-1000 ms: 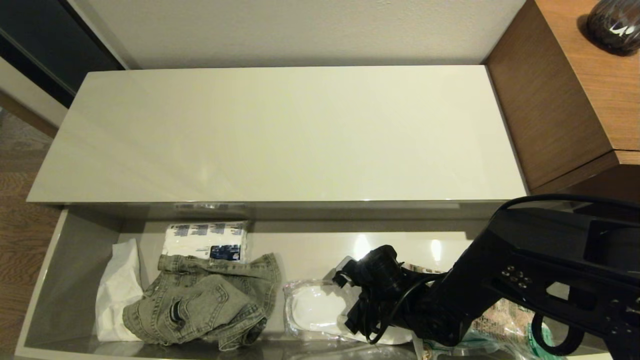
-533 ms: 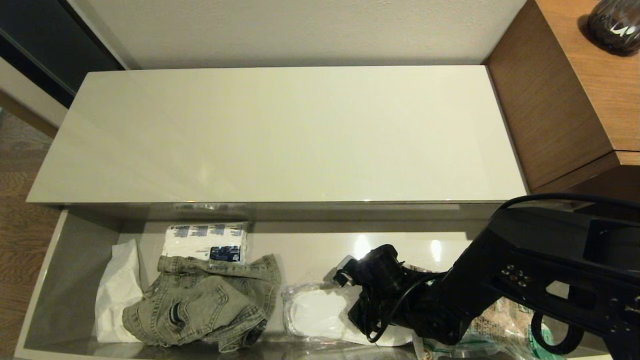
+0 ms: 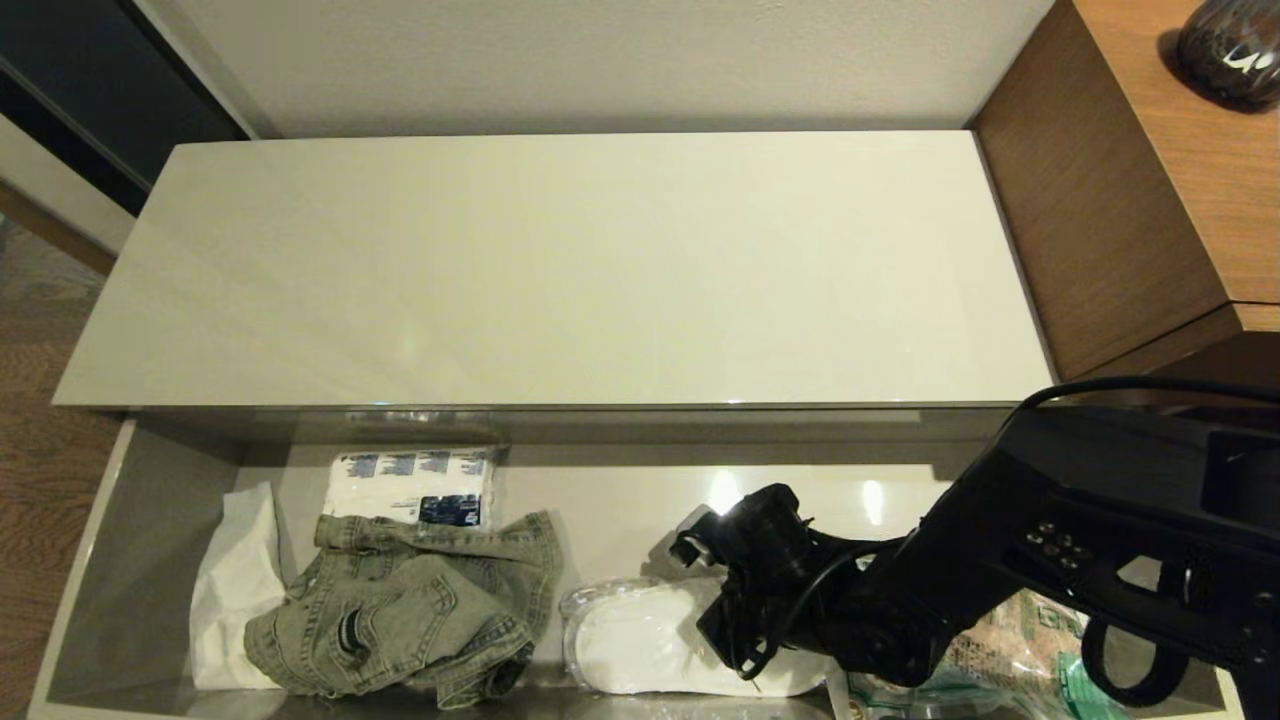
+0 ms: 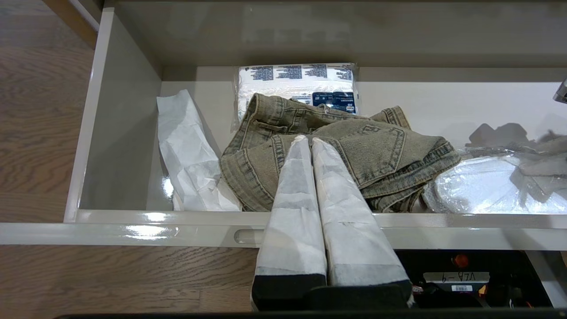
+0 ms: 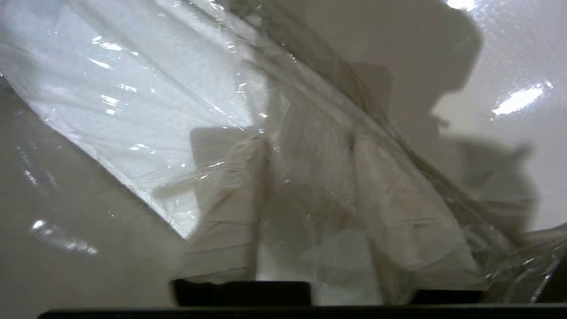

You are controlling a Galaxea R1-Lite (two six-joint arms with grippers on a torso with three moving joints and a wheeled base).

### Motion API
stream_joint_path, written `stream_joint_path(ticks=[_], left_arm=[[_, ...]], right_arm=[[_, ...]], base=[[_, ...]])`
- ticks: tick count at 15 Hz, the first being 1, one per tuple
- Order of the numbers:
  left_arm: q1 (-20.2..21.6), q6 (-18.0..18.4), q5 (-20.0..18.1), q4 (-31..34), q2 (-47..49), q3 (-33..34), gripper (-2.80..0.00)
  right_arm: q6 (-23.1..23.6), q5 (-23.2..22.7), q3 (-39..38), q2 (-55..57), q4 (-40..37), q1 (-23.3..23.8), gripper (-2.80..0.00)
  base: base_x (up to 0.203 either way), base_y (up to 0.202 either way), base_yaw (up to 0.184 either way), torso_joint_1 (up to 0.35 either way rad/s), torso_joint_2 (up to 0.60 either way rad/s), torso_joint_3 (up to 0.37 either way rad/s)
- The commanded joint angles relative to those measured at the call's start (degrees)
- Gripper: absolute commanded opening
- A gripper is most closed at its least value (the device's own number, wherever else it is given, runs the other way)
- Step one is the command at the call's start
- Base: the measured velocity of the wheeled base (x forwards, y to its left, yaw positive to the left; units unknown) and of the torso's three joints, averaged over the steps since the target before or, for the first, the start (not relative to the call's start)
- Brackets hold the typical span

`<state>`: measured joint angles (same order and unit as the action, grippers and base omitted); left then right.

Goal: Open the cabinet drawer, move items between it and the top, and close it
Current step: Take out the disposable slippers from the drawer

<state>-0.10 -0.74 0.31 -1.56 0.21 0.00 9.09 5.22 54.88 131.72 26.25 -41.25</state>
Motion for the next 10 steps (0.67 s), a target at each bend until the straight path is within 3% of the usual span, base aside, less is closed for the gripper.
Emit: stream_joint_path(ticks=[1, 7, 10], left_arm=[[0.0, -0.1, 0.0, 0.0, 0.0, 0.1, -2.80], [0.0, -0.1, 0.0, 0.0, 0.0, 0.1, -2.80], [0.0, -0.1, 0.0, 0.0, 0.0, 0.1, -2.80]], right_arm=[[0.1, 0.1, -0.3, -1.2, 0.4, 0.0, -2.80], [-2.5, 1.1, -0.8, -6.2, -1.5, -0.6, -2.80], [-2.9, 4.4, -1.4, -12.7, -3.2, -1.2, -2.80]], base=[[0.000, 0.000, 0.000, 0.000, 0.00, 0.000], [0.000, 0.000, 0.000, 0.000, 0.00, 0.000], [0.000, 0.000, 0.000, 0.000, 0.00, 0.000]])
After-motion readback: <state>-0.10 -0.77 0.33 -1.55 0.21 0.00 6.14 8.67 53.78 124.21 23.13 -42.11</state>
